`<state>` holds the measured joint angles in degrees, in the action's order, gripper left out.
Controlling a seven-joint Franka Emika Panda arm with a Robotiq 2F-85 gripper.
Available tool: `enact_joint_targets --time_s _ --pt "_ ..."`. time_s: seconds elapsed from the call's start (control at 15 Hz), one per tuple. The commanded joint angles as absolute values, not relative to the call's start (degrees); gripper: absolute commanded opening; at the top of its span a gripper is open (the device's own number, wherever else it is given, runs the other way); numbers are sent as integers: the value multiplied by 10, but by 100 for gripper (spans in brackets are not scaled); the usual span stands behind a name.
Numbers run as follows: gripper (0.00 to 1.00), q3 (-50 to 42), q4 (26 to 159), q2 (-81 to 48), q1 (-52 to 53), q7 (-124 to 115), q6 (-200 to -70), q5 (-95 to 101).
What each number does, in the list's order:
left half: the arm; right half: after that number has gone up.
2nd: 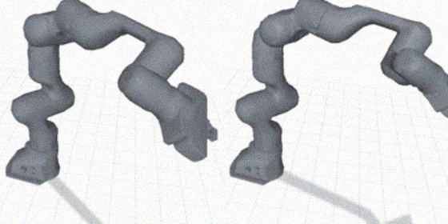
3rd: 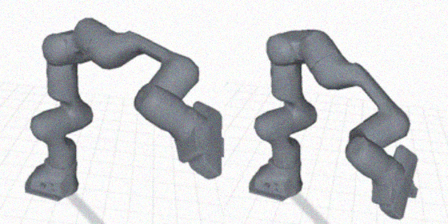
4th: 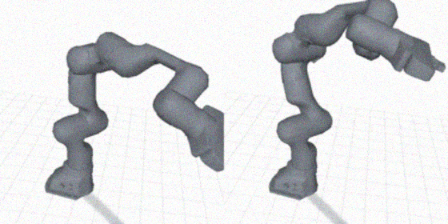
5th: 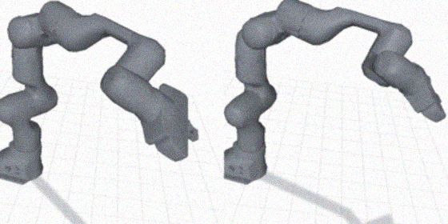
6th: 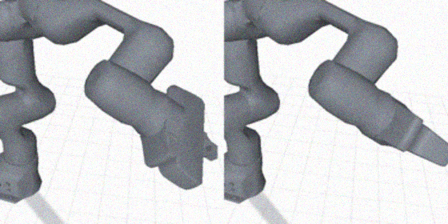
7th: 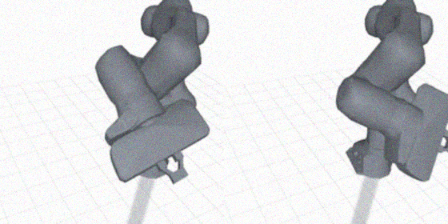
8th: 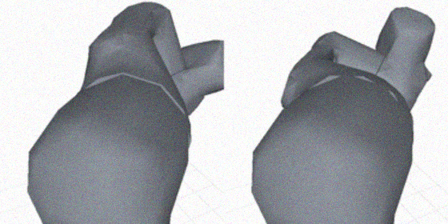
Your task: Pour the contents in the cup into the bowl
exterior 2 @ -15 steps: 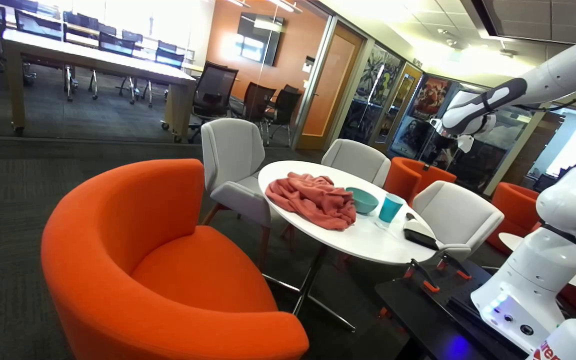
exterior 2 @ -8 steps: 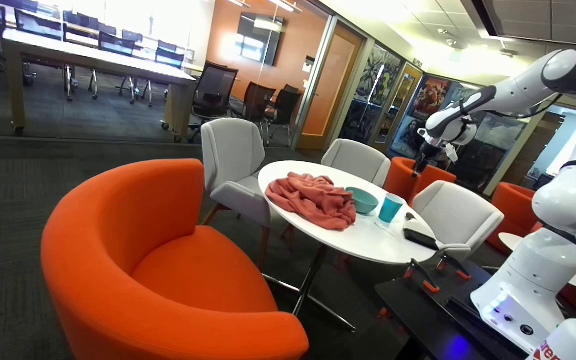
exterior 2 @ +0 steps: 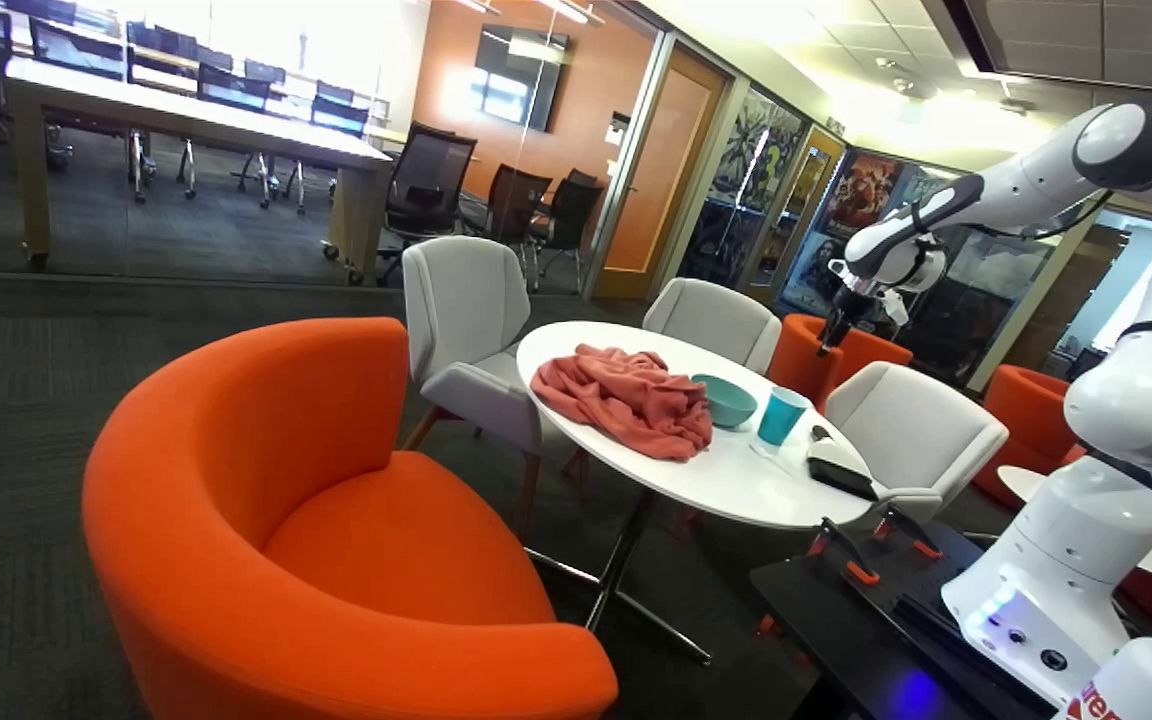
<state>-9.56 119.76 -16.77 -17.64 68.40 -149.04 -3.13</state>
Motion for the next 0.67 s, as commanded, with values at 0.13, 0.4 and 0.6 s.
enact_joint_targets --time_s 0.13,0.4,0.6 --pt "100 -64 1169 -216 -186 691 -1494 -35" --pt "100 -54 1146 -252 -186 684 -1494 -24" --pt "100 -51 1130 -274 -187 683 -1487 -15"
